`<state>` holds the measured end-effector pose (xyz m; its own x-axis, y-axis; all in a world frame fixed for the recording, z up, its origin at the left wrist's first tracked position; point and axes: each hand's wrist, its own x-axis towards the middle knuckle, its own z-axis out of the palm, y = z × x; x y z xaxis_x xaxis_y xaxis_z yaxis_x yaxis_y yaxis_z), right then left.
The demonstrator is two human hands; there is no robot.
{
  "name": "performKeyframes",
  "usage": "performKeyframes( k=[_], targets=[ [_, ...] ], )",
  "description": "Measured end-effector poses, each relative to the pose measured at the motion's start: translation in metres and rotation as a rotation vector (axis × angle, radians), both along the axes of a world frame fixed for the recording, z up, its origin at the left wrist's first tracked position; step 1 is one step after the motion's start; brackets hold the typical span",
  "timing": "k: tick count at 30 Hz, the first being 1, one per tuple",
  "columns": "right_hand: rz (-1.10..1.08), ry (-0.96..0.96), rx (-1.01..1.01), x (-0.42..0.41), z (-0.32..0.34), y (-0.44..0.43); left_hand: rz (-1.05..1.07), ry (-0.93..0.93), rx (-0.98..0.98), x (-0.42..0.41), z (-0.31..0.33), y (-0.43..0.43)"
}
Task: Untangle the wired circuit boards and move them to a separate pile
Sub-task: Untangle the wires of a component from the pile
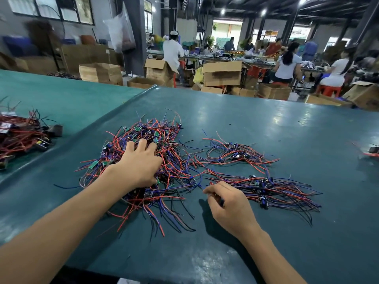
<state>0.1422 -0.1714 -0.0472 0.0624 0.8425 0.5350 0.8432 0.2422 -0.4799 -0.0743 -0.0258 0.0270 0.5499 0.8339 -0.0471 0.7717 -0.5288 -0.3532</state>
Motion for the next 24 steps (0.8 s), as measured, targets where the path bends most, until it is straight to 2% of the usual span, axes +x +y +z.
performKeyframes(
  k=[4, 7, 10, 17, 24],
  targets=[
    [-0.001, -0.017, -0.004, -0.001, 0.000, 0.000, 0.035, 0.072, -0.041, 0.003, 0.001, -0.001],
    [-0.020, -0.020, -0.006, -0.002, -0.001, 0.001, -0.064, 0.026, 0.002, 0.010, -0.001, 0.002],
    [-0.036, -0.026, -0.018, -0.001, -0.002, 0.002, -0.127, -0.076, -0.064, 0.010, 0.002, 0.007],
    [-0.027, -0.010, -0.046, 0.000, -0.003, 0.003, -0.064, -0.088, -0.066, 0.005, -0.009, 0.023],
    [-0.023, -0.009, -0.076, 0.001, -0.002, 0.003, -0.063, -0.338, -0.037, 0.008, -0.021, 0.019]
  ],
)
